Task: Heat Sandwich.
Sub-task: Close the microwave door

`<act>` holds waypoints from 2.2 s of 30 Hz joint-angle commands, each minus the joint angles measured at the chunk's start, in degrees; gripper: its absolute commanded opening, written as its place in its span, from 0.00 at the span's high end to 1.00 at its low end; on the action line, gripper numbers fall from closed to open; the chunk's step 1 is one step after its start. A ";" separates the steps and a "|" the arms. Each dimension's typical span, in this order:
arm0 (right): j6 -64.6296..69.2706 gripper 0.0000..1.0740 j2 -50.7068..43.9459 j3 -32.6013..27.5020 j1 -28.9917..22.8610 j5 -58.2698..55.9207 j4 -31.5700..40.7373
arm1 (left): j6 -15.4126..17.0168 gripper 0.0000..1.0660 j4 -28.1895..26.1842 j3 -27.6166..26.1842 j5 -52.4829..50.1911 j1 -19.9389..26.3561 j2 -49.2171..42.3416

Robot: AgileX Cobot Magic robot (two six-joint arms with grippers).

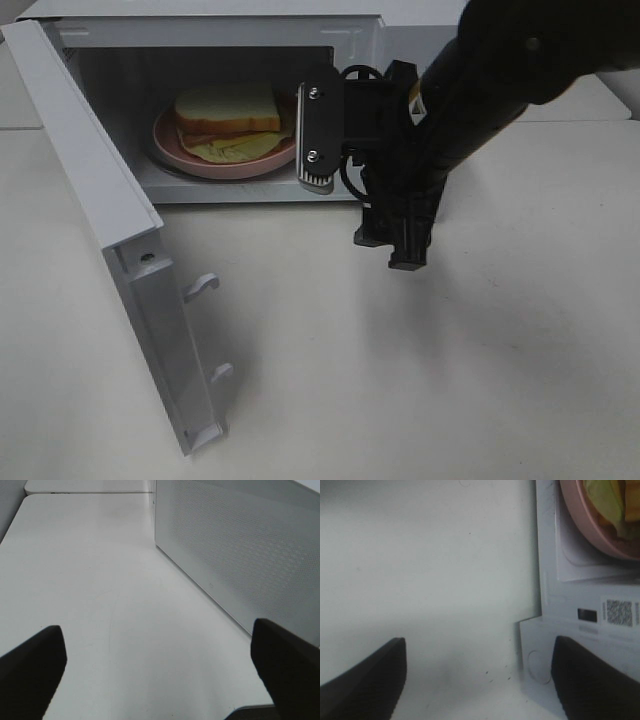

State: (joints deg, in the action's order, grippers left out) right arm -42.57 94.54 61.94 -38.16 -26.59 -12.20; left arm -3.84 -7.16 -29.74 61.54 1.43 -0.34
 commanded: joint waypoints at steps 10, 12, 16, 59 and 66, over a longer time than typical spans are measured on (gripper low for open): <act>17.30 0.29 -13.92 -8.71 0.06 -5.56 0.17 | 0.29 0.10 -0.11 0.11 -0.17 0.17 -0.29; 23.26 0.29 -17.53 -10.43 0.06 -8.54 0.17 | 0.29 0.10 -0.11 0.11 -0.17 0.17 -0.29; 31.57 0.29 -22.75 -11.63 0.06 -13.46 0.46 | 0.29 0.10 -0.11 0.11 -0.17 0.17 -0.29; 44.81 0.29 -75.23 -29.39 19.88 -38.73 4.70 | 0.29 0.10 -0.11 0.11 -0.17 0.17 -0.29; 44.75 0.29 -81.02 -30.42 26.64 -38.39 5.10 | 0.29 0.10 -0.11 0.11 -0.17 0.17 -0.29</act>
State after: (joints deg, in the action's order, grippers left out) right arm 1.89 14.15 31.68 -11.97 -65.60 -7.33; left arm -3.84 -7.16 -29.74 61.54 1.43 -0.34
